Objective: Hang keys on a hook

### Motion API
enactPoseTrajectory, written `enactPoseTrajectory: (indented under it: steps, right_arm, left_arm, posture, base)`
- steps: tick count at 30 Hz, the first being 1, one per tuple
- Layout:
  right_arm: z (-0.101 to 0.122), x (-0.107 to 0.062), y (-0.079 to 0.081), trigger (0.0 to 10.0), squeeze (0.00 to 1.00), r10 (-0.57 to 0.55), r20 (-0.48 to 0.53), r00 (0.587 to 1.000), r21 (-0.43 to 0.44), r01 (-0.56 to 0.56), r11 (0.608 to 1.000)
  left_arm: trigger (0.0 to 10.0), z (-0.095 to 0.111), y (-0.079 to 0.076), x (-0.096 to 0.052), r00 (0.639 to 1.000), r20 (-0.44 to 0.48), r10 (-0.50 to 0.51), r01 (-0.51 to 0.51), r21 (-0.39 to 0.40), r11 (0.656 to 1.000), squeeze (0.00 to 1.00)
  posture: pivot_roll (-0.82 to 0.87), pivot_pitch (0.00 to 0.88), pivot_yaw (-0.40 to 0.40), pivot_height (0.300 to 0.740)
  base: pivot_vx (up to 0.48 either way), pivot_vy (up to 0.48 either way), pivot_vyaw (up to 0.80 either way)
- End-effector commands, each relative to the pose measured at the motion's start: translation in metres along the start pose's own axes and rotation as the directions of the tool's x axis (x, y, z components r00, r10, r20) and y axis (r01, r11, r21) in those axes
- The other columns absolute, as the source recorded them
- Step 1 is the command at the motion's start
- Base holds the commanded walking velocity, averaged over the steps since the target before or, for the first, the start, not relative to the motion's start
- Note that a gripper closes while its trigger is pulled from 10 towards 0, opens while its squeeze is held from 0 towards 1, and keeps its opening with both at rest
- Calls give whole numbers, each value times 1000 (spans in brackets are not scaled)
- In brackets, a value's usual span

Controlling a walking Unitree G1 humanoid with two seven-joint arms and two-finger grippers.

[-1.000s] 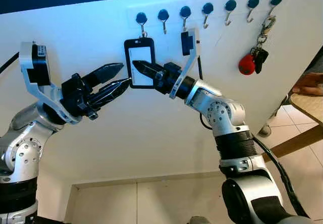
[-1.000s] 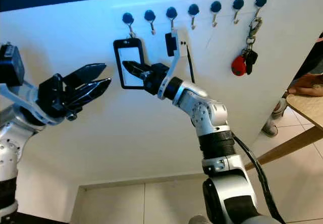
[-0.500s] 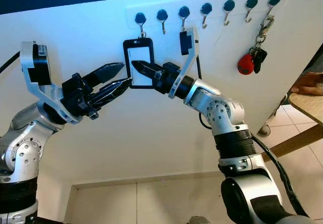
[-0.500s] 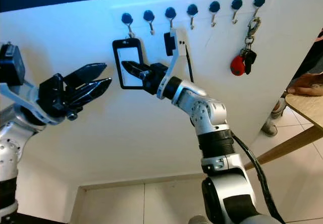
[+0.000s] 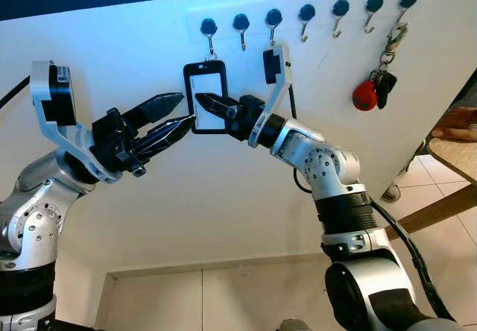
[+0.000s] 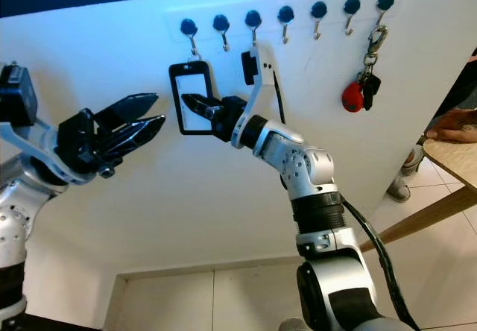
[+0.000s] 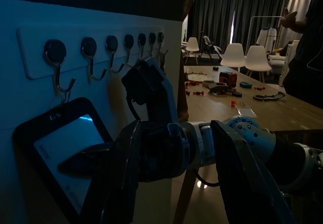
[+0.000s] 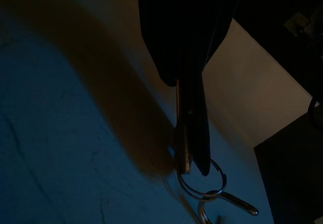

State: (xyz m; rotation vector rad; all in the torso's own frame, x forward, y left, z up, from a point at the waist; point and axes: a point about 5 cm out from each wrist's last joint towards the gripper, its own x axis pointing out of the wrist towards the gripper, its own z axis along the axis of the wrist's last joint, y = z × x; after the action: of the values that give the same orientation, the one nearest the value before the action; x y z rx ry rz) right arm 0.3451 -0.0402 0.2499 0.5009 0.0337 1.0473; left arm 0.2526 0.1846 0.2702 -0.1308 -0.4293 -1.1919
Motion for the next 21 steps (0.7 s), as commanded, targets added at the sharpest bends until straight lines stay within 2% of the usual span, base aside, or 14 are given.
enactPoseTrajectory:
  steps: [1,21]
  right_arm:
    - [-9,2,0,0,0,-10,-37,999,21,11,1000]
    - [-16,-2,3,0,0,14,-63,998,13,-13,1000]
  left_arm:
    - [10000,3,-3,1,1000,-18,-19,20,12,1000,0]
    - [10000,3,-2,1,1000,-18,-24,25,15,1000,0]
  posture:
    - [-148,114,79,740]
    - [-151,114,81,740]
  base:
    - [0,0,0]
    - [0,0,0]
